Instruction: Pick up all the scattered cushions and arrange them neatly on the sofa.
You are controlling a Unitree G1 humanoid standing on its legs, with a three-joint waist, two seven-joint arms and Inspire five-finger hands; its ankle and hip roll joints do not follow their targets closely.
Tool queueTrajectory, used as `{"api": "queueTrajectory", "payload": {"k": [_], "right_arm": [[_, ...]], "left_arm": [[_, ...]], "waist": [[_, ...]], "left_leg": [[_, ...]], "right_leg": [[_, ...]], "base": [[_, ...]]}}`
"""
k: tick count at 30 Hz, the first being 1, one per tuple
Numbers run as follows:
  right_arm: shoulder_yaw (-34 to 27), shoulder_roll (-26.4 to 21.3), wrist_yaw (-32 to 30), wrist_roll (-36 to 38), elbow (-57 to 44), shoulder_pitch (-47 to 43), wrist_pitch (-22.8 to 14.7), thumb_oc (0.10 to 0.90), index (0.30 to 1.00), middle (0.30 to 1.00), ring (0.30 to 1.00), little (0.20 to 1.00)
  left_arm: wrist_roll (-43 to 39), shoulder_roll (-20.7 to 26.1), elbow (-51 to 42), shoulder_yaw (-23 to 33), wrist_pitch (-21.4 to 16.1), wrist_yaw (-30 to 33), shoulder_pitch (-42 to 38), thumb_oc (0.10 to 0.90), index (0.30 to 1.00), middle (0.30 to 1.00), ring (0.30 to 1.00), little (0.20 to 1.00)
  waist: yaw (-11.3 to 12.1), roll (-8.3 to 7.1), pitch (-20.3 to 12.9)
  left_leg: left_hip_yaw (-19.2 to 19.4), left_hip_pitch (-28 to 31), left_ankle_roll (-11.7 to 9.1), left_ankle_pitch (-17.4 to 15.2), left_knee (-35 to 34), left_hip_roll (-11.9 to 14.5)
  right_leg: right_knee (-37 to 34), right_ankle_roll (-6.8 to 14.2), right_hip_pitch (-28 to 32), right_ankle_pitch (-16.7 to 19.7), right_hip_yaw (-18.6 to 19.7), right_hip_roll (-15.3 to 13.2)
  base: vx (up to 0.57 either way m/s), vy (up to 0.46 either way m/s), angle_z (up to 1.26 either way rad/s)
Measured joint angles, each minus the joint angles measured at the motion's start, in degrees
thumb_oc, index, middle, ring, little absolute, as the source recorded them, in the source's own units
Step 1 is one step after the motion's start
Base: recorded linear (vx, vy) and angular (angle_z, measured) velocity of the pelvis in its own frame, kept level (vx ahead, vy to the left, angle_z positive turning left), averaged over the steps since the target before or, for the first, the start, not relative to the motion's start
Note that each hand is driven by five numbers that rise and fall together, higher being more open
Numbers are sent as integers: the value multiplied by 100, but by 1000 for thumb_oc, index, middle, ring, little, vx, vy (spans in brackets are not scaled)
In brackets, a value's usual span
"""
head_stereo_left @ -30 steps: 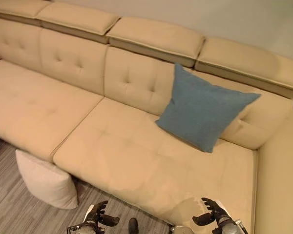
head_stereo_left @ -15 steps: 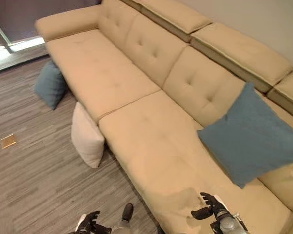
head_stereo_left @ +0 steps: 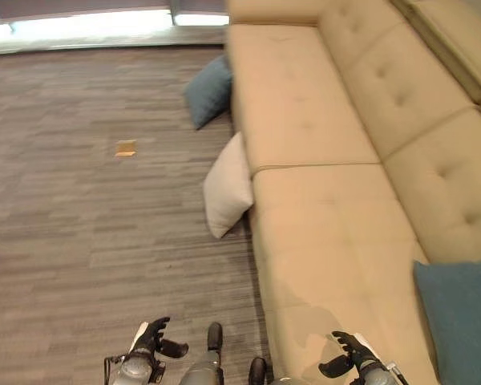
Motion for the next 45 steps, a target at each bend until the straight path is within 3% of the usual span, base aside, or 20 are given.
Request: {"api": "queueTrajectory", "payload": {"k": [1, 4, 8, 10, 11, 12, 14, 17, 21, 22, 23, 24, 27, 30, 31, 35, 37, 40, 44, 45], "right_arm": [[2, 21, -6, -1, -23, -41, -30, 800, 900, 900, 900, 900], [-33, -74, -19, -36, 13, -130, 10, 800, 900, 900, 900, 900], [-51, 33, -32, -51, 24, -119, 58, 800, 900, 900, 900, 900], [-110, 151, -40, -54, -46, -67, 64, 800, 900, 900, 900, 900], [-104, 148, -34, -54, -83, -57, 70, 800, 900, 900, 900, 900], [-142, 118, -34, -55, -325, -2, 72, 800, 900, 900, 900, 900], [-48, 151, -30, -51, -380, 104, 53, 800, 900, 900, 900, 900], [-44, 171, -29, -49, -370, -52, 54, 800, 900, 900, 900, 900], [5, 165, -20, -49, -354, 108, 75, 800, 900, 900, 900, 900], [6, 172, -10, -50, -349, 256, 87, 800, 900, 900, 900, 900], [5, 177, 8, -49, -276, 432, 96, 800, 900, 900, 900, 900], [-5, 187, 6, -50, -150, 394, 71, 800, 900, 900, 900, 900], [-62, 128, 8, -49, -106, 336, 113, 800, 900, 900, 900, 900], [-45, 75, -7, -47, -128, 91, 103, 800, 900, 900, 900, 900], [-40, 63, -5, -47, -133, 67, 100, 800, 900, 900, 900, 900], [-35, 39, -13, -47, -141, -96, 134, 800, 900, 900, 900, 900], [-31, 28, -26, -47, -139, -130, 135, 800, 900, 900, 900, 900], [-32, 16, -55, -46, -117, -72, 181, 800, 900, 900, 900, 900], [-60, 10, -99, -55, -63, 47, 191, 800, 900, 900, 900, 900], [-55, -5, -102, -58, -54, 121, 205, 800, 900, 900, 900, 900]], "left_arm": [[10, -27, 104, 31, 10, -15, 6, 800, 900, 900, 900, 900], [43, -205, 202, 93, 87, -67, 147, 800, 900, 900, 900, 900], [28, -39, 183, 151, 109, -49, 21, 800, 900, 900, 900, 900], [21, 87, 201, 234, 114, -36, 65, 800, 900, 900, 900, 900], [14, 94, 167, 303, 108, -23, 52, 800, 900, 900, 900, 900], [-17, 49, 152, 365, 106, 11, 21, 800, 900, 900, 900, 900], [-21, 105, 151, 394, 98, 68, 30, 800, 900, 900, 900, 900], [-21, 164, 363, 398, 138, 71, 76, 800, 900, 900, 900, 900], [-22, 22, 445, 366, 215, 30, 81, 800, 900, 900, 900, 900], [-19, 14, 400, 317, 208, 20, 96, 800, 900, 900, 900, 900], [-16, -32, 334, 293, 193, 11, 185, 800, 900, 900, 900, 900], [-14, -62, 335, 250, 194, 23, 250, 800, 900, 900, 900, 900], [-8, -149, 347, 155, 222, -74, 456, 800, 900, 900, 900, 900], [-21, -124, 339, 243, 223, -34, 408, 800, 900, 900, 900, 900], [-18, -100, 340, 302, 224, -31, 400, 800, 900, 900, 900, 900], [-15, 33, 346, 350, 227, 10, 214, 800, 900, 900, 900, 900], [-16, 24, 349, 328, 239, 51, 204, 800, 900, 900, 900, 900], [-21, 22, 341, 327, 232, 53, 210, 800, 900, 900, 900, 900], [-10, -79, 464, 327, 242, 40, 253, 800, 900, 900, 900, 900], [-8, -135, 451, 323, 244, 30, 272, 800, 900, 900, 900, 900]], "waist": [[-68, -47, 22], [-57, 333, 23], [17, 166, 84], [83, 43, 96], [113, 94, 152], [77, 292, 261], [-33, 356, 273], [-31, 218, 254], [-284, 190, 278], [-314, 87, 229], [-311, 2, 162], [-320, 58, 167], [-316, 276, 58], [-250, 89, 107], [-249, 91, 101], [-199, 30, 130], [-186, 14, 120], [-161, 47, 125], [-184, 111, 54], [-210, 197, 0]], "left_leg": [[35, 52, -6, -6, 143, 64], [-301, 533, -157, 155, -127, 356], [-554, 624, 74, 140, -190, 25], [-681, 727, 243, -7, -108, -258], [-783, 775, 338, -84, -104, -294], [-1148, 960, 490, -2, -249, -356], [-1309, 1095, 480, 58, -460, -314], [-1321, 1187, 542, 86, -583, -444], [-2276, 1382, 493, -72, -502, -551], [-2386, 1449, 454, -126, -496, -640], [-2524, 1575, 379, -293, -452, -682], [-2519, 1586, 291, -453, -324, -604], [-2140, 1312, -231, -909, 772, -415], [-1471, 153, -641, -882, 3152, -338], [-1397, 67, -653, -871, 3214, -274], [-1197, -151, -532, -896, 2039, 82], [-1405, -41, -542, -530, 673, 118], [-1679, -83, -573, -143, 239, 176], [-1628, 285, -292, -45, 162, 11], [-1557, 517, -44, 290, -24, -30]], "right_leg": [[-9, 51, 83, 5, -138, -101], [319, 378, 183, -185, -406, -59], [1387, 601, -263, -679, -363, -562], [1836, 666, -271, -624, -370, -902], [2231, 681, -365, -617, -281, -944], [3530, 611, -898, -739, 252, -939], [3039, 823, -1131, -947, 1071, -370], [2335, 625, -1663, -775, 1002, -202], [1481, 661, -1959, -139, 1142, 230], [1324, 613, -1904, 162, 1200, 157], [1364, 320, -1760, 682, 1231, 118], [1406, 146, -1658, 555, 1222, 195], [1126, -56, -1312, 381, 1054, 428], [800, -202, -891, 451, 1213, 437], [728, -240, -822, 449, 1189, 456], [476, -277, -520, 402, 1411, 656], [194, -249, -317, 490, 1508, 755], [43, -270, -62, 441, 1642, 902], [108, -100, 255, 103, 2007, 849], [428, 0, 197, -87, 2049, 810]], "base": [[77, 217, 64], [111, 227, 60], [133, 159, 49], [173, 152, 42], [183, 122, 75], [267, 138, 99], [267, 51, 95], [219, -29, 20], [234, -72, 107], [378, -105, 117], [283, -77, 84], [385, -105, 60], [182, -80, 19], [152, -70, -25], [208, -18, -17], [307, 90, -22], [247, 152, -40], [314, 229, -32], [284, 259, -46], [191, 274, -46]]}}
